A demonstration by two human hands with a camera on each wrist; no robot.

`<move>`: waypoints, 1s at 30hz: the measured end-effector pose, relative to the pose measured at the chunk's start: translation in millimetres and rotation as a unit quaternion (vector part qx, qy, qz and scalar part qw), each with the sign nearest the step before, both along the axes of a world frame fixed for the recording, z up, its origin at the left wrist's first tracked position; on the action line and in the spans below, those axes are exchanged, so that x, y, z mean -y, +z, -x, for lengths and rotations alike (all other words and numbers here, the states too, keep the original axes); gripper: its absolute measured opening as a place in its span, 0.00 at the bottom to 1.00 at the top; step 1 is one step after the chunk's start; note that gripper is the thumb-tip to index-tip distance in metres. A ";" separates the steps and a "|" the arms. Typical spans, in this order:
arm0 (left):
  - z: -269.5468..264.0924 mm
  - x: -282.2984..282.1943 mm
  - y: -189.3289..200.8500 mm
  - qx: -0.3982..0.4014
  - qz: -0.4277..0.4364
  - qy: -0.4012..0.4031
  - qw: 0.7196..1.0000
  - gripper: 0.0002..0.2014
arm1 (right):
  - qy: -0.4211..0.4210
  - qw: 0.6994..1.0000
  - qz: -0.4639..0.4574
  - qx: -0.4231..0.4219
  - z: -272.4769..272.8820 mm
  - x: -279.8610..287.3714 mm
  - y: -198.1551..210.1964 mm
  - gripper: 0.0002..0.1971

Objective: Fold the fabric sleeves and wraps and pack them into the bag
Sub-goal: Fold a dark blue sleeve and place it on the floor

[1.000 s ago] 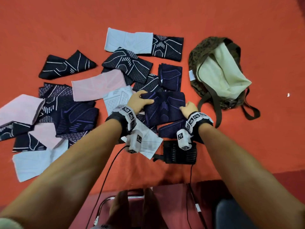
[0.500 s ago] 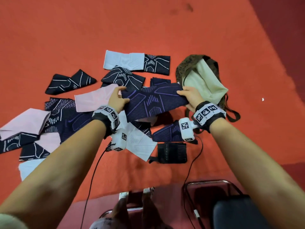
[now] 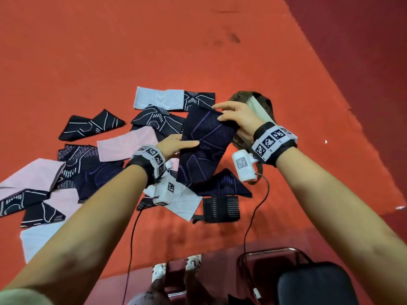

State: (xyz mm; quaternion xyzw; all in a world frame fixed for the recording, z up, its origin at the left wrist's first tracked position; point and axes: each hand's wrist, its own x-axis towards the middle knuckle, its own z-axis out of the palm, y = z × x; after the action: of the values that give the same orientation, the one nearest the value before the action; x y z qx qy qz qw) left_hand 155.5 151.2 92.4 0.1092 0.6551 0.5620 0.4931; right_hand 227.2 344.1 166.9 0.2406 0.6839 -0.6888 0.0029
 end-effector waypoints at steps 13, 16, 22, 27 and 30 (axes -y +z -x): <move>-10.1 5.4 -3.3 0.071 -0.088 0.146 0.983 0.12 | 0.020 0.992 0.089 0.088 -32.0 9.5 -51.8 0.36; -6.0 10.3 -6.6 0.012 -0.021 0.144 0.989 0.14 | 0.098 0.983 -0.116 0.101 -28.5 12.8 -56.7 0.32; -7.5 18.2 -3.4 -0.230 0.115 0.061 0.964 0.30 | 0.107 0.947 -0.289 0.093 -26.7 19.0 -50.0 0.17; -3.7 26.2 6.7 -0.245 0.106 0.042 0.963 0.07 | 0.122 0.954 -0.268 0.059 -26.7 15.5 -39.8 0.06; -1.8 27.5 14.0 -0.080 0.024 0.055 0.995 0.10 | 0.115 0.980 -0.153 0.060 -26.2 13.9 -30.4 0.05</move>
State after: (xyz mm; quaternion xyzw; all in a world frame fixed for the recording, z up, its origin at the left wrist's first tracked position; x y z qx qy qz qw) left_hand 157.3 123.7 106.4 0.1057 0.7106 0.5621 0.4098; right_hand 253.4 330.2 136.5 0.1991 0.8026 -0.5556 0.0866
